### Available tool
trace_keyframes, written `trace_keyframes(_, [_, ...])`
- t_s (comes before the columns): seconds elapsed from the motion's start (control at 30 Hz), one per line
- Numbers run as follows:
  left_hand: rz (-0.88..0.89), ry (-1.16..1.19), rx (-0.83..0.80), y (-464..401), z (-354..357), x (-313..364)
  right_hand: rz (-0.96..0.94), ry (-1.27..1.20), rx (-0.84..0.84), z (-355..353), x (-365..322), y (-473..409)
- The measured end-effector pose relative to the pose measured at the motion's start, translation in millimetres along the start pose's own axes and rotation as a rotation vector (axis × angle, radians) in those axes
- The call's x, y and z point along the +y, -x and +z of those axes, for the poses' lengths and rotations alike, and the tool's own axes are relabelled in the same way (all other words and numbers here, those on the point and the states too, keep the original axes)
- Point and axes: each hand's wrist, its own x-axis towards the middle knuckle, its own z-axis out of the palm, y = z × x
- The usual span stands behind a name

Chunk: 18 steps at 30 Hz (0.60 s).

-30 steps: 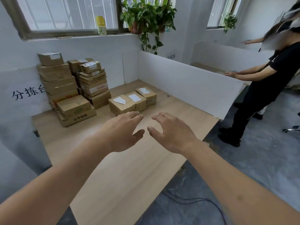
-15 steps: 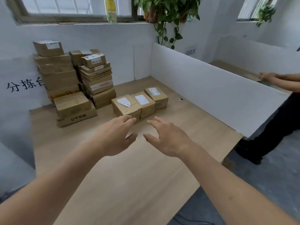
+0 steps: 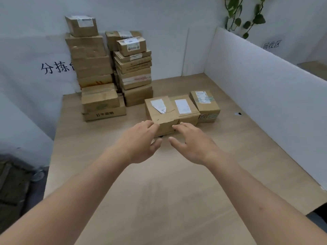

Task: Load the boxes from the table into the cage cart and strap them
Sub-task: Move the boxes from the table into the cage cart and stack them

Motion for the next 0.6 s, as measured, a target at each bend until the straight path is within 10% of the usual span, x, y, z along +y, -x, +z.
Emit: trace_keyframes(0.6, [-0.442,0.212,-0.234,-198.4,134.4,-39.7,0.008,-0.135,-0.219,85.9,128.8,-240.1])
